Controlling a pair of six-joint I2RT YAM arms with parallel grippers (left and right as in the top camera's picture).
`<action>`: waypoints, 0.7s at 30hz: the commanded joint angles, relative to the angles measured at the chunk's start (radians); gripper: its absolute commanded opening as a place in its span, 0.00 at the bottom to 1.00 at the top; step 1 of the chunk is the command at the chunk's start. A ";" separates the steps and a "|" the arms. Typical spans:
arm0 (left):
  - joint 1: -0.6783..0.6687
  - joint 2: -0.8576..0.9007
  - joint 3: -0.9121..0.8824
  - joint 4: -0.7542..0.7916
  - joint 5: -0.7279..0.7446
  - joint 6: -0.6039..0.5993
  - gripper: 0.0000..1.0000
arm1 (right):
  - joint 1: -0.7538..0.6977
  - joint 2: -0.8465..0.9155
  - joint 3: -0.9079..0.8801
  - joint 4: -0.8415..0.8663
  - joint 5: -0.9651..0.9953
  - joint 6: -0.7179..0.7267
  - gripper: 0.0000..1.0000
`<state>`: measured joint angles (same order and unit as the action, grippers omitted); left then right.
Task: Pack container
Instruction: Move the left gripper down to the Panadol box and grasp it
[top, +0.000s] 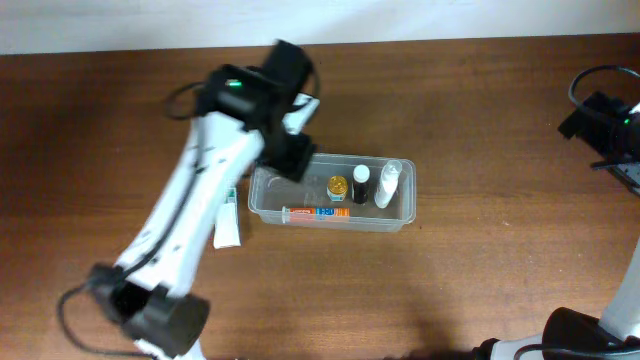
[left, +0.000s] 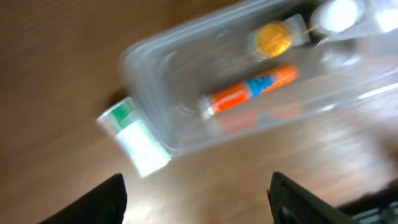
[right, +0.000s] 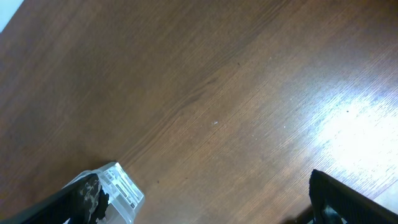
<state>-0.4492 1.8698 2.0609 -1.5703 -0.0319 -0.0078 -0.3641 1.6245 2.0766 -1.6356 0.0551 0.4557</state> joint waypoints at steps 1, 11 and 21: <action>0.087 -0.018 0.000 -0.065 -0.080 0.023 0.73 | -0.004 0.000 0.001 0.000 0.009 -0.003 0.98; 0.292 -0.018 -0.410 0.206 0.057 -0.134 0.74 | -0.004 0.000 0.001 0.000 0.009 -0.003 0.98; 0.303 -0.017 -0.805 0.527 0.140 -0.134 0.75 | -0.004 0.000 0.001 0.000 0.009 -0.003 0.98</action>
<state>-0.1463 1.8477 1.3033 -1.0805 0.0574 -0.1291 -0.3641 1.6245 2.0766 -1.6352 0.0551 0.4557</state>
